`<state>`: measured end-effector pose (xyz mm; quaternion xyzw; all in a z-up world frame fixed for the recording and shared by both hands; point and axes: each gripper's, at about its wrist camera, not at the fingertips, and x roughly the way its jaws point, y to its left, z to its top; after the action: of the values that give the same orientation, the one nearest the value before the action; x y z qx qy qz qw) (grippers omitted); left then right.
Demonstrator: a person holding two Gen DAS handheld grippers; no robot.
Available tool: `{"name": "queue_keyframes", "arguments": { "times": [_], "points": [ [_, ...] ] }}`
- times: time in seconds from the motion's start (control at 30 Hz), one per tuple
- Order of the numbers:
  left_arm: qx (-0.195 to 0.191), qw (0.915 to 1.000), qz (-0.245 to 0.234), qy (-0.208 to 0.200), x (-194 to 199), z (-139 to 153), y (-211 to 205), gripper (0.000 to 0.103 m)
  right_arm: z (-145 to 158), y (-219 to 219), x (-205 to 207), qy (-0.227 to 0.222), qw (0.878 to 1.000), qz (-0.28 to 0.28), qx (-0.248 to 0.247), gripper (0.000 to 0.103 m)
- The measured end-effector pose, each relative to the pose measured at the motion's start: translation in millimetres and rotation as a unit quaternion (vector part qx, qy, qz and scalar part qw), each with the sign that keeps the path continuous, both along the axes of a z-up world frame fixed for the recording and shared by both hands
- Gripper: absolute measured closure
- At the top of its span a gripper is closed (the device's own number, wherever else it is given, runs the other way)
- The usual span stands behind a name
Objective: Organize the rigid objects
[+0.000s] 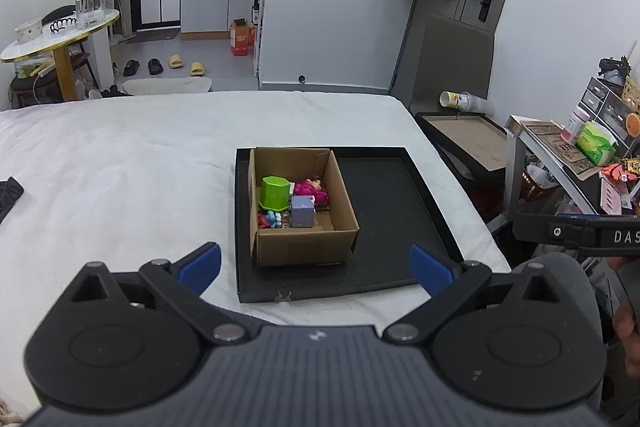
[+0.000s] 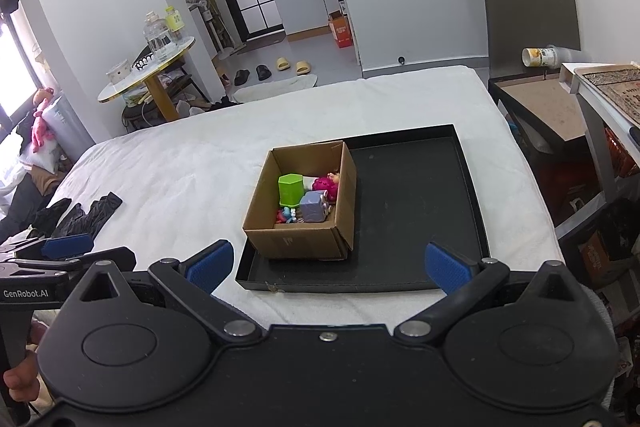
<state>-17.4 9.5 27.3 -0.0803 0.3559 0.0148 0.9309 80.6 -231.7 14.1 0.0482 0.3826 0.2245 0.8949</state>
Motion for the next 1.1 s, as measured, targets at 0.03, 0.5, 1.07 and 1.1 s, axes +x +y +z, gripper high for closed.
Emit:
{"name": "queue_keyframes", "arguments": {
  "times": [0.03, 0.5, 1.07, 1.1],
  "points": [
    [-0.002, 1.0, 0.0, 0.0, -0.3, 0.4, 0.2, 0.003, 0.1, 0.1, -0.3, 0.0, 1.0, 0.0, -0.001, 0.0],
    [-0.002, 1.0, -0.001, 0.003, 1.1, -0.6, 0.3, 0.003, 0.5, 1.3, 0.5, 0.0, 1.0, 0.002, -0.004, 0.0],
    [-0.004, 1.0, -0.002, 0.008, 2.4, -4.7, -0.4, 0.003, -1.4, 1.0, 1.2, 0.005, 1.0, 0.001, -0.007, 0.0],
    [-0.005, 1.0, -0.002, 0.008, 2.2, -5.3, -0.4, 0.003, -2.3, 1.2, 1.6, 0.006, 1.0, 0.001, -0.008, 0.0]
  ]
}}
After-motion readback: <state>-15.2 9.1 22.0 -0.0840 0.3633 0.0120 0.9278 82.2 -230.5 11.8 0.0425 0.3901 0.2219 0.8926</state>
